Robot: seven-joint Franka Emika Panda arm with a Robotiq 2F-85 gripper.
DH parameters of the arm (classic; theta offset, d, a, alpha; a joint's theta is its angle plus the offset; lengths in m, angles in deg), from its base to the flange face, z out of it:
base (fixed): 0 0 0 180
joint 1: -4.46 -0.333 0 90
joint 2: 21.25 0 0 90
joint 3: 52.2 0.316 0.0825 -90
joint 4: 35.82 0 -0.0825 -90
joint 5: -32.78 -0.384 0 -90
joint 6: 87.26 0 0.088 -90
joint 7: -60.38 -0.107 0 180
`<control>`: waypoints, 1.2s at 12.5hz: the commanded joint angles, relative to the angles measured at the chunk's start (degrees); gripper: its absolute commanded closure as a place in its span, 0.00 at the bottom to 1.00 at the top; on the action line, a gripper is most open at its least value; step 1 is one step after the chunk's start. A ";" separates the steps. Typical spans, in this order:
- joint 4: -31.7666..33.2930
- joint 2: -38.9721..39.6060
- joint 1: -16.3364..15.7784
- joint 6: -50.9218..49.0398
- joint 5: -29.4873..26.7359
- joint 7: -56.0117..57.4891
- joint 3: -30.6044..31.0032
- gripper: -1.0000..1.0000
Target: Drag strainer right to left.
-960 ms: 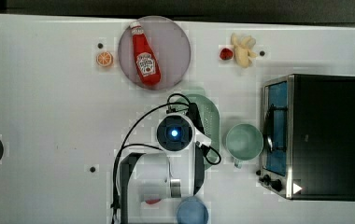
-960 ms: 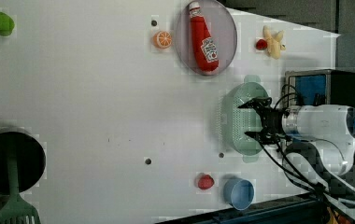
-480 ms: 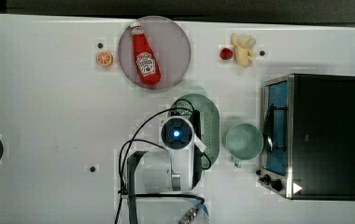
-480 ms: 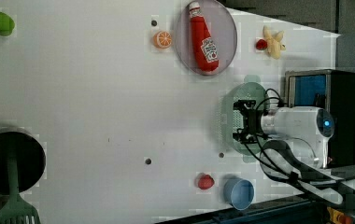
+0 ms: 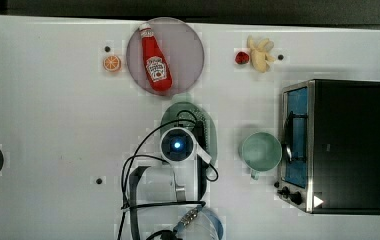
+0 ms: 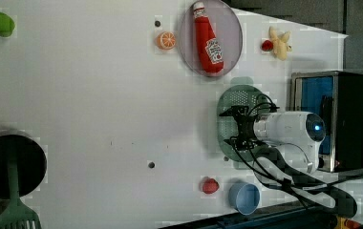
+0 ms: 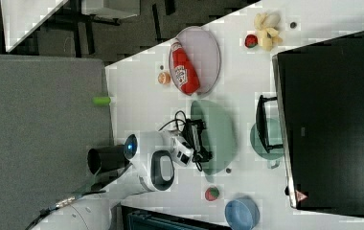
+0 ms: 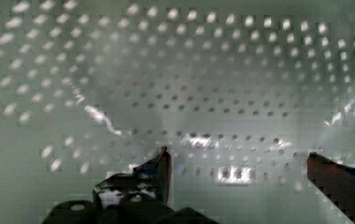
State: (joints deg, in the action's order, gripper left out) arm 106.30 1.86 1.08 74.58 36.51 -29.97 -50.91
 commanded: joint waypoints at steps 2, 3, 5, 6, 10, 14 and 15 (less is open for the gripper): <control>-2.08 -1.43 -3.24 -0.65 -1.18 -6.27 1.27 0.00; -2.49 -1.11 -4.12 -0.66 -1.18 -8.48 1.42 0.00; -3.31 -0.55 -6.26 -0.65 -1.18 -13.39 1.67 0.00; -3.66 -0.32 -7.31 -0.67 -1.18 -15.03 1.86 0.00; -5.02 0.39 -11.45 -0.76 -1.18 -19.70 2.29 0.00; -6.59 1.38 -15.15 -1.05 -1.83 -20.34 2.31 0.00; -7.43 1.90 -16.01 -1.38 -2.83 -20.41 2.31 0.00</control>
State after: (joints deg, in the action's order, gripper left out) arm 100.60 4.13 -13.16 73.91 32.56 -47.79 -50.04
